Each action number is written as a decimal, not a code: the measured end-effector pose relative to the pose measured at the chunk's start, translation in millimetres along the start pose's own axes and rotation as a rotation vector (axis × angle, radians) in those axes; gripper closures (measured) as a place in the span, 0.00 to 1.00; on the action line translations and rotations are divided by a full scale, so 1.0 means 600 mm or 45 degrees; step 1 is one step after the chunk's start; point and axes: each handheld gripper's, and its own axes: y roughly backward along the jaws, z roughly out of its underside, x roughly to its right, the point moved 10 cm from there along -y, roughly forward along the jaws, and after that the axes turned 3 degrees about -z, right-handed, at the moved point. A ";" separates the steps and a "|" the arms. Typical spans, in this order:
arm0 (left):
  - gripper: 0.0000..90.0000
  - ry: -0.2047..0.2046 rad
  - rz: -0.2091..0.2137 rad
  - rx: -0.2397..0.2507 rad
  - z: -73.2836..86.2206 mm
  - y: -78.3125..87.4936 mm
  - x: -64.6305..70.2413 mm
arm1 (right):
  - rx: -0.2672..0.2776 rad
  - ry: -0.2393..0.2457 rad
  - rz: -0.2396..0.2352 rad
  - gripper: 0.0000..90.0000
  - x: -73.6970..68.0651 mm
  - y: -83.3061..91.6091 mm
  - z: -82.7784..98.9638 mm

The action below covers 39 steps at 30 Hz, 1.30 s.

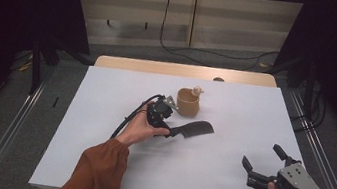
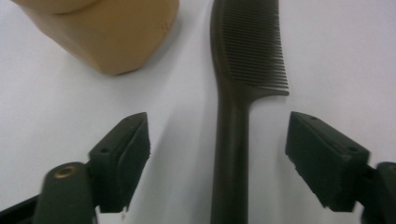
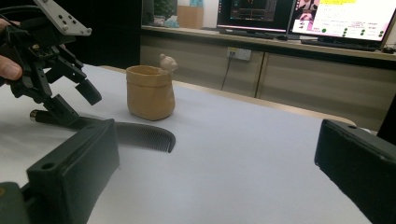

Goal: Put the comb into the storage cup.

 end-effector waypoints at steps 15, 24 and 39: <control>0.44 -0.046 0.014 -0.105 -0.005 -0.013 0.004 | -0.005 0.003 -0.008 0.00 -0.002 0.000 0.001; 0.58 -0.061 0.027 -0.137 0.000 -0.023 0.006 | -0.003 0.006 -0.004 0.00 -0.001 0.002 0.001; 0.68 -0.096 0.037 -0.144 -0.005 -0.027 0.011 | -0.016 0.007 -0.016 0.00 -0.004 0.000 0.004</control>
